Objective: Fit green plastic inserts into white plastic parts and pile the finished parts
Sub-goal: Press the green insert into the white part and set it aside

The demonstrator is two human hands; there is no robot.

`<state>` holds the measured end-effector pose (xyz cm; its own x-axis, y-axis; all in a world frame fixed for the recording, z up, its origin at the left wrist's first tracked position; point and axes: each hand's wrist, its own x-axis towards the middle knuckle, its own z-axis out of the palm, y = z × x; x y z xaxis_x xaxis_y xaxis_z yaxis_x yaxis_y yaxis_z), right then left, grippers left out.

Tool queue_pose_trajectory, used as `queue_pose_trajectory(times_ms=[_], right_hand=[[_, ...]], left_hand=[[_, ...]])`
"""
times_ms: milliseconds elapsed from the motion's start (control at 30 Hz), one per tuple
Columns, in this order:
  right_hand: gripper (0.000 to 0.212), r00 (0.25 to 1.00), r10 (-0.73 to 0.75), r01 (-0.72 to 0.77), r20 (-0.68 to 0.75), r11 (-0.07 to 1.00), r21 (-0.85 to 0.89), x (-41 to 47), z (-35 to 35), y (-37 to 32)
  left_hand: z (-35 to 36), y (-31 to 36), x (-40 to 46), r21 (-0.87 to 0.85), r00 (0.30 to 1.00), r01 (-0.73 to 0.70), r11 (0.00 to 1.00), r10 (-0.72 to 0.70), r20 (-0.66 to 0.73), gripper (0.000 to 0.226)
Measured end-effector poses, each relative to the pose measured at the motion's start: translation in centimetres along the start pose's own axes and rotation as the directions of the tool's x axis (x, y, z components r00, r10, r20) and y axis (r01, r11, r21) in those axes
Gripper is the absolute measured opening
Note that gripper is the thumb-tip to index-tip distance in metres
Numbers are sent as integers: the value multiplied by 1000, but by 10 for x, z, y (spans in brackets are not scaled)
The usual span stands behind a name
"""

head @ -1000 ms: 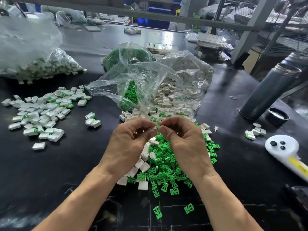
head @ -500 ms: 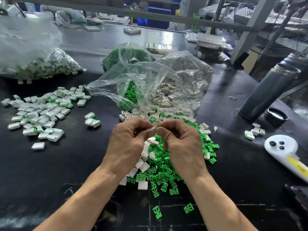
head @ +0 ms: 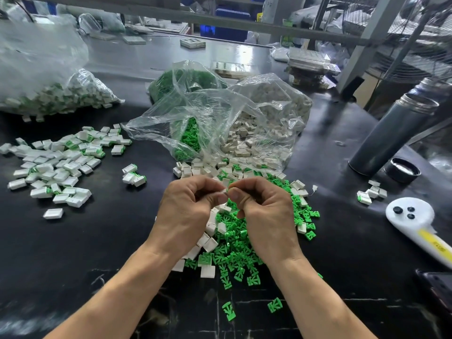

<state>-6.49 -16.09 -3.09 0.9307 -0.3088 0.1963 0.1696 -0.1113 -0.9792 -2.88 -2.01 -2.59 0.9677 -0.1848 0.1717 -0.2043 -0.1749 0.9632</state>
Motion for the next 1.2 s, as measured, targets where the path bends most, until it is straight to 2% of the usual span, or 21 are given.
queue_pose_trajectory(times_ms=[267, 500, 700, 800, 867, 967, 1033, 1200], right_hand=[[23, 994, 87, -78, -65, 989, 128, -2, 5, -3], [19, 994, 66, -57, -84, 993, 104, -6, 6, -4], [6, 991, 112, -121, 76, 985, 120, -1, -9, -6], [21, 993, 104, -111, 55, 982, 151, 2, -9, -9], [39, 984, 167, -174, 59, 971, 165, 2, -7, -11], [63, 948, 273, -296, 160, 944, 143, 0, -2, -12], [67, 937, 288, -310, 196, 946, 93, -2, 2, -14], [64, 958, 249, -264, 145, 959, 101, -1, 9, -8]], left_hand=[[0, 0, 3, -57, 999, 20, 998, -18, 27, 9], [7, 1, 0, -126, 999, -3, 992, -3, -45, 8], [-5, 1, 3, -58, 1000, -11, 998, 12, 22, 12], [-10, -2, 6, -83, 1000, -19, 996, 20, 2, 8], [-10, -3, 7, -106, 1000, -5, 994, 7, 21, 8], [-5, -1, 6, -112, 994, -14, 994, 26, 105, 7], [0, -1, 4, -142, 986, -8, 990, 32, 163, 3], [10, -3, 1, -271, 971, 43, 962, 24, 239, 5]])
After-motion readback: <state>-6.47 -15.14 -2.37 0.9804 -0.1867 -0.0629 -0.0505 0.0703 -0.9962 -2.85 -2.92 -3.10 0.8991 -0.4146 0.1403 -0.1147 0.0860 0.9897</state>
